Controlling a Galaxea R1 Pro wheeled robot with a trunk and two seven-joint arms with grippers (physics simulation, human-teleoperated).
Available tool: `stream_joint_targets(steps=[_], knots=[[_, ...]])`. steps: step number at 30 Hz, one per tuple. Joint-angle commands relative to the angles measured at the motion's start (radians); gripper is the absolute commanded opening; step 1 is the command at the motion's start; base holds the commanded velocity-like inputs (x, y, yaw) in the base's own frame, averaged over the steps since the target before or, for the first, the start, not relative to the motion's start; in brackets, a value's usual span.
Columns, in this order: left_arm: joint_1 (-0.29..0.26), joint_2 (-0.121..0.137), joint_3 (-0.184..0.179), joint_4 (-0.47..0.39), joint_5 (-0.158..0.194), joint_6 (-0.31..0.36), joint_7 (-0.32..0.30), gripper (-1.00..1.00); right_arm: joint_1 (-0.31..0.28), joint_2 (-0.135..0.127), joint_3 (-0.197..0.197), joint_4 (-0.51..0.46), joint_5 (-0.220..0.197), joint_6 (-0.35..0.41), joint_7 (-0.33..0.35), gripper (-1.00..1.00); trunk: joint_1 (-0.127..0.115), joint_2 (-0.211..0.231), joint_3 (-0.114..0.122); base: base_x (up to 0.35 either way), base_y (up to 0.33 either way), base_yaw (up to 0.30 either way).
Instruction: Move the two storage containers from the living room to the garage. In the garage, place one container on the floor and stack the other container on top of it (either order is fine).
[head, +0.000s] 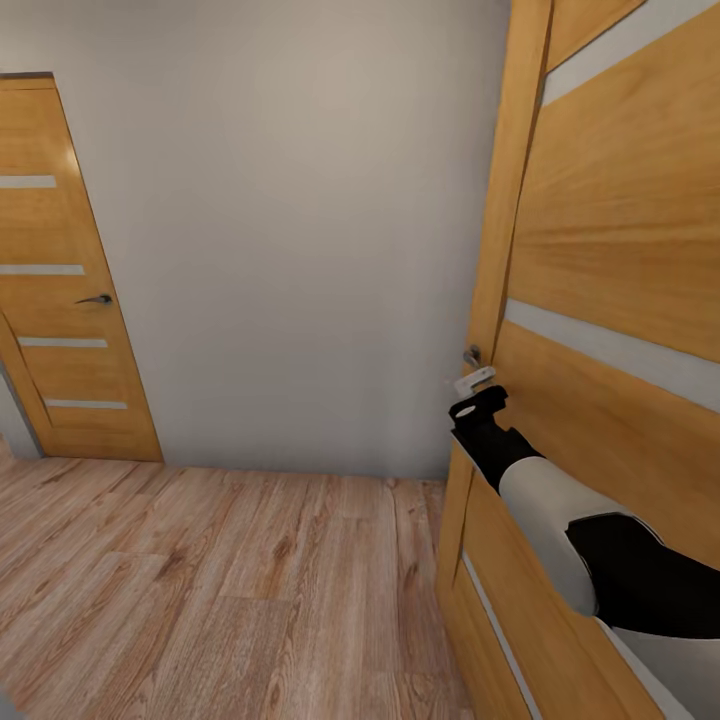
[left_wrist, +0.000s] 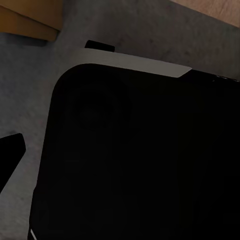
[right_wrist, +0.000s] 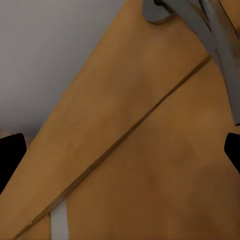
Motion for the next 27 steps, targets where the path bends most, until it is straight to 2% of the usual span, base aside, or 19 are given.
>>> stream_joint_targets(steps=[1, 27], knots=[[0.000, 0.000, -0.001, 0.000, 0.006, -0.003, 0.001, 1.00, -0.001, 0.000, -0.002, -0.003, 0.007, 0.010, -0.003, 1.00, 0.000, 0.000, -0.001, 0.000, 0.000, 0.000], [0.000, 0.000, -0.001, -0.001, 0.006, -0.003, 0.001, 1.00, -0.001, 0.010, -0.008, -0.016, 0.012, 0.021, -0.010, 1.00, 0.000, 0.000, -0.001, 0.000, 0.000, 0.000]])
